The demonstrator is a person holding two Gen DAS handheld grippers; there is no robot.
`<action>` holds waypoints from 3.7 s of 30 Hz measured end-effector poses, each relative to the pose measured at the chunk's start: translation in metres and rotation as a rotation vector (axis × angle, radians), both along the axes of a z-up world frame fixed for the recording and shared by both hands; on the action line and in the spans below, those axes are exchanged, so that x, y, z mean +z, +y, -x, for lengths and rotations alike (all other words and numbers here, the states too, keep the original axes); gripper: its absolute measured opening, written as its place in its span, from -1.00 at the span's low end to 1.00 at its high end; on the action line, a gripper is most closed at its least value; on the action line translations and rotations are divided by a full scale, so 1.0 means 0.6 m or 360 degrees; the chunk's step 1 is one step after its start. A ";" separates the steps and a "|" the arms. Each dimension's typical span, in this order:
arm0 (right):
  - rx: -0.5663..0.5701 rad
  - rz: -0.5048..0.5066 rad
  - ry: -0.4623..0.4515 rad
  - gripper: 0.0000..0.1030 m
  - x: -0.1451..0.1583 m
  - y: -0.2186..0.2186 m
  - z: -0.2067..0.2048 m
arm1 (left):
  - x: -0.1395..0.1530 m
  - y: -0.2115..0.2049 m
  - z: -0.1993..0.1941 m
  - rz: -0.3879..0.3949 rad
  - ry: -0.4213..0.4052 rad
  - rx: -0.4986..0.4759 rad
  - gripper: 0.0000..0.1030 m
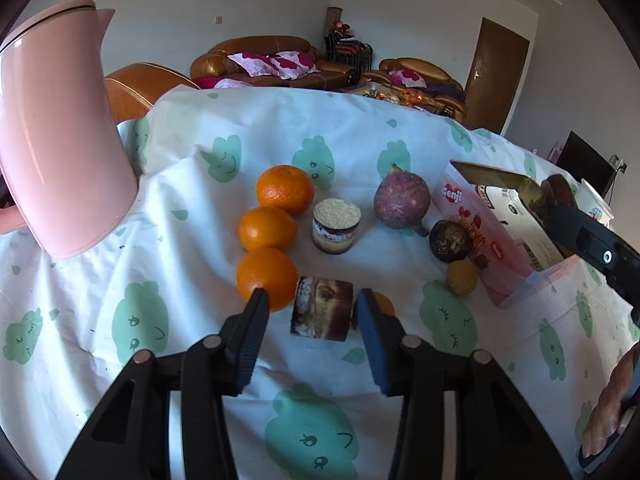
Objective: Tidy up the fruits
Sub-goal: 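Grasp a dark round fruit with the right tool while the left tool grasps the labeled jar, then carry the dark fruit with the right tool into the pink tin while the left tool drops the jar there, then move both open tools back toward the remaining fruits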
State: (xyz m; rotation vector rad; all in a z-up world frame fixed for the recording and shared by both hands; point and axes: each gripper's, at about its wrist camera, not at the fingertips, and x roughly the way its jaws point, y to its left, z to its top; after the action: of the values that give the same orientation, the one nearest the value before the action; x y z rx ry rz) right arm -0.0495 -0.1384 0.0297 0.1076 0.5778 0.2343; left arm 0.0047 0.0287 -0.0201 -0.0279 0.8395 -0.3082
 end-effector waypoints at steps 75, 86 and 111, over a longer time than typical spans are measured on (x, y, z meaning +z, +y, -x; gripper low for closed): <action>-0.0451 -0.0381 0.0291 -0.09 -0.056 -0.284 -0.038 | 0.019 -0.310 -0.008 0.0045 -0.0133 -0.0377 -0.09; -0.0422 -0.0571 0.0165 0.05 -0.046 -0.292 -0.024 | 0.058 -0.280 0.023 0.0005 -0.0363 -0.0284 0.95; -0.0215 0.0127 -0.0073 0.05 -0.028 -0.121 0.006 | 0.047 -0.049 -0.022 -0.0278 -0.0286 0.0270 1.00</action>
State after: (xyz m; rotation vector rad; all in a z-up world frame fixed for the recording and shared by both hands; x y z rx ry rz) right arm -0.0529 -0.2109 0.0129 0.0637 0.5314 0.0819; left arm 0.0177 -0.0005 0.0082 0.0902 0.6779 -0.0752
